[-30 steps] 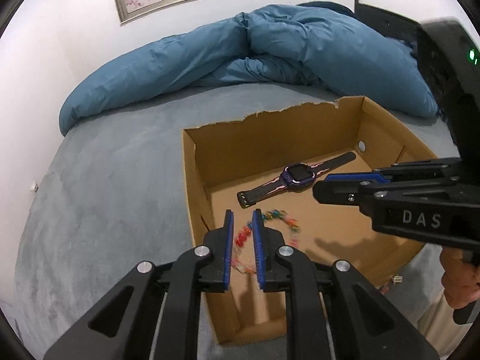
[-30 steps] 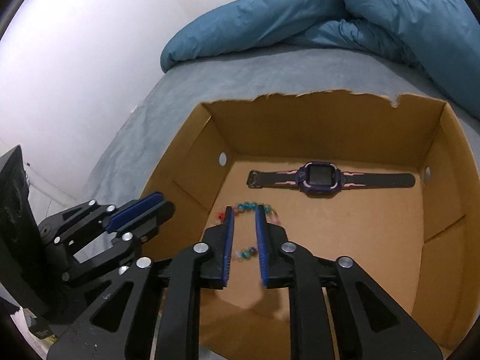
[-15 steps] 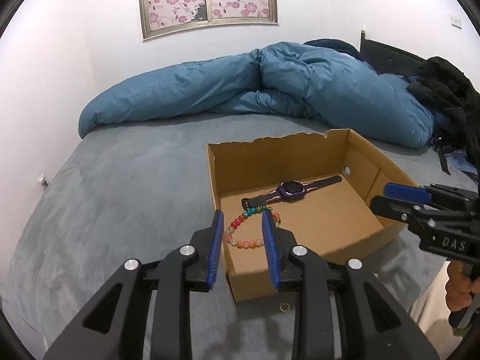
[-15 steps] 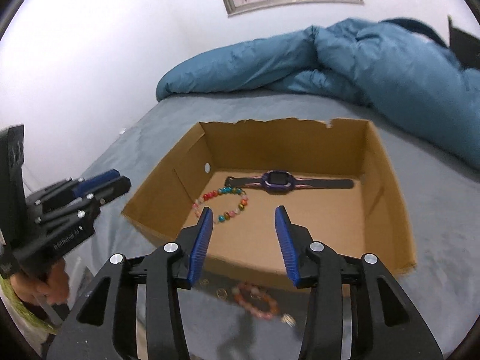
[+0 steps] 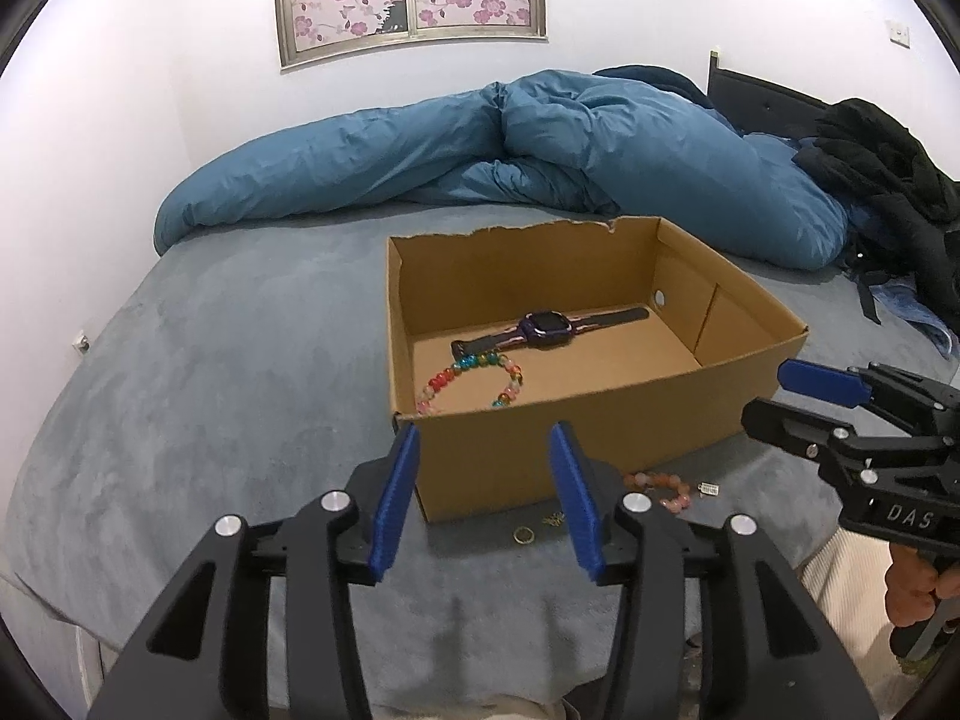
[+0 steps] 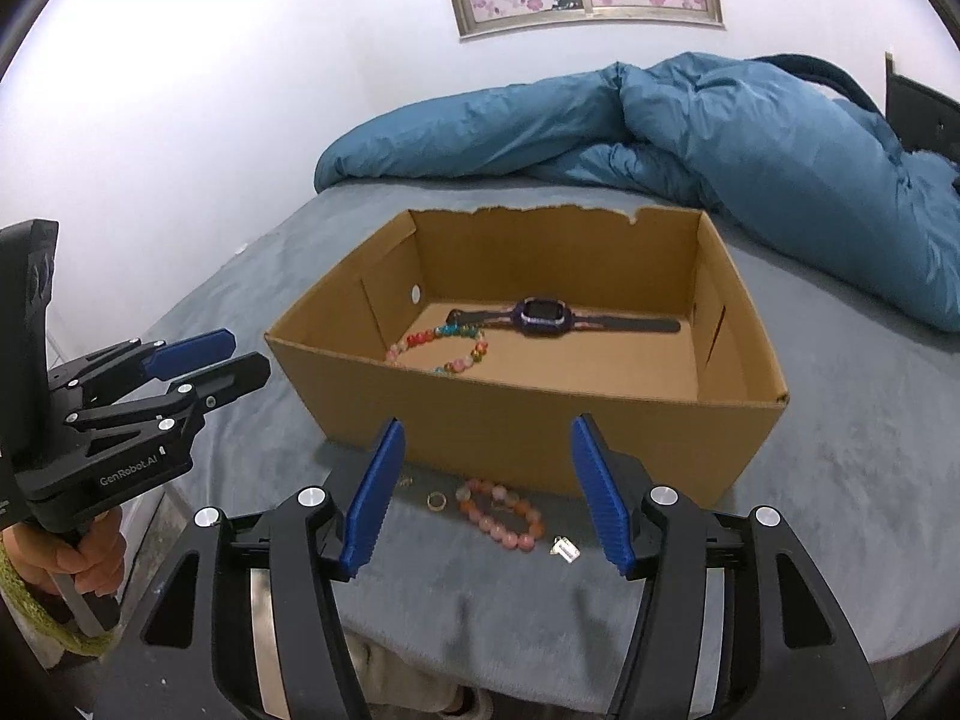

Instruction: Organize jewelry

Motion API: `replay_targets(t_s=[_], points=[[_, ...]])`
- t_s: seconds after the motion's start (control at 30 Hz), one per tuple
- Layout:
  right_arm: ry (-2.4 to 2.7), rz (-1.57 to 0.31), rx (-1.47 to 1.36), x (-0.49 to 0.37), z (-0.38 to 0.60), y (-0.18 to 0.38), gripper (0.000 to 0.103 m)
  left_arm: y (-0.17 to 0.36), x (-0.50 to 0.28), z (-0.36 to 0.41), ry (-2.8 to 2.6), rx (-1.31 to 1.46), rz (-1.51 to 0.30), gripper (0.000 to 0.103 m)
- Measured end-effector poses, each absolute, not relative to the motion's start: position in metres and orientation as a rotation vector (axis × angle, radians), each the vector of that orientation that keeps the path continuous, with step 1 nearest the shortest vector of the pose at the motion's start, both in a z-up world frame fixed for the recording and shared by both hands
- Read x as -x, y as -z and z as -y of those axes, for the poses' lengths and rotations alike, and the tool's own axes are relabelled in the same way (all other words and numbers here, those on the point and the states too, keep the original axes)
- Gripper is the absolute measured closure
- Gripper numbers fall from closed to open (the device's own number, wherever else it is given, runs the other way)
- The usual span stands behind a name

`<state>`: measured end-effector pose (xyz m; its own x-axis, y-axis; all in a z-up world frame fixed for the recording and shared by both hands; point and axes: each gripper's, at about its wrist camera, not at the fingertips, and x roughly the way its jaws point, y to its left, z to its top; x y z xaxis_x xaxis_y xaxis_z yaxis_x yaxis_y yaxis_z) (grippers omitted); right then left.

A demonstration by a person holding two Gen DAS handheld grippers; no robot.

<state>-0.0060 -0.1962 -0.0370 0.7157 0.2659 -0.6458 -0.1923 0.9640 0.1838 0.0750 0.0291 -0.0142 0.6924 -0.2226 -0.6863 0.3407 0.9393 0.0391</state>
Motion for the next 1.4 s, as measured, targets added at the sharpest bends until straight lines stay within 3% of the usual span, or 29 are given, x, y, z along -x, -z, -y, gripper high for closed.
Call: replay_targets(t_s=[1.4], points=[[-0.238, -0.762, -0.125, 0.008, 0.204, 0.054, 0.047, 0.035, -0.070, -0.008, 0.335, -0.249, -0.745, 0.057]])
